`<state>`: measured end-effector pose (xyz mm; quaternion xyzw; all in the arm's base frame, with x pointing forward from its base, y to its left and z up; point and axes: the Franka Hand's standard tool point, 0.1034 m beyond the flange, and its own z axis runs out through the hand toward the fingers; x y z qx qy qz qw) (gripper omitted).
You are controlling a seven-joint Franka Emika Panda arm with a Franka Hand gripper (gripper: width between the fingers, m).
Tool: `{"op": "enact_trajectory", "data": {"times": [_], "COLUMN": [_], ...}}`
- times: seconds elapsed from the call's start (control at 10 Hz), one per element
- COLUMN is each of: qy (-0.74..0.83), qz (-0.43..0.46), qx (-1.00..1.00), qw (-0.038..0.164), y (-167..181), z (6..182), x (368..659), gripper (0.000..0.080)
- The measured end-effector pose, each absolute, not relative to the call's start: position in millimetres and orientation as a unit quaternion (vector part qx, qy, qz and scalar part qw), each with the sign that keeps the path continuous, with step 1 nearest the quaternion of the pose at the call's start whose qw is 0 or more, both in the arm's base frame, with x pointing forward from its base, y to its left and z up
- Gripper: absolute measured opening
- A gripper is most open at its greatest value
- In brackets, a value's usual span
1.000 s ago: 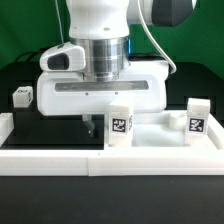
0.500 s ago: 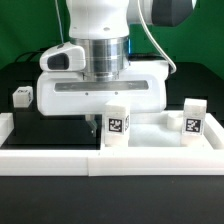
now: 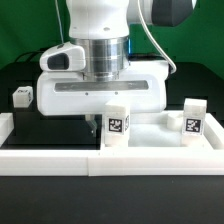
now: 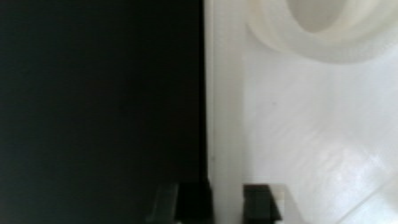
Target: Assemble square table
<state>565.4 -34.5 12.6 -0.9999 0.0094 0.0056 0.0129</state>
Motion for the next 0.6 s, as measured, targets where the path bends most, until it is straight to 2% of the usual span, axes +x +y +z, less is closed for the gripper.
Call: {"op": "enact_trajectory", "data": {"times": [0.3,0.6], "qy": [-0.047,-0.147], "qz": [0.006,0.000], "qx": [-0.999,-0.989], "qw": [0.012,0.000], "y": [-45,-54], "z": [13.2,12.4], "x": [548,548], "gripper": [0.0057,0.0057]}}
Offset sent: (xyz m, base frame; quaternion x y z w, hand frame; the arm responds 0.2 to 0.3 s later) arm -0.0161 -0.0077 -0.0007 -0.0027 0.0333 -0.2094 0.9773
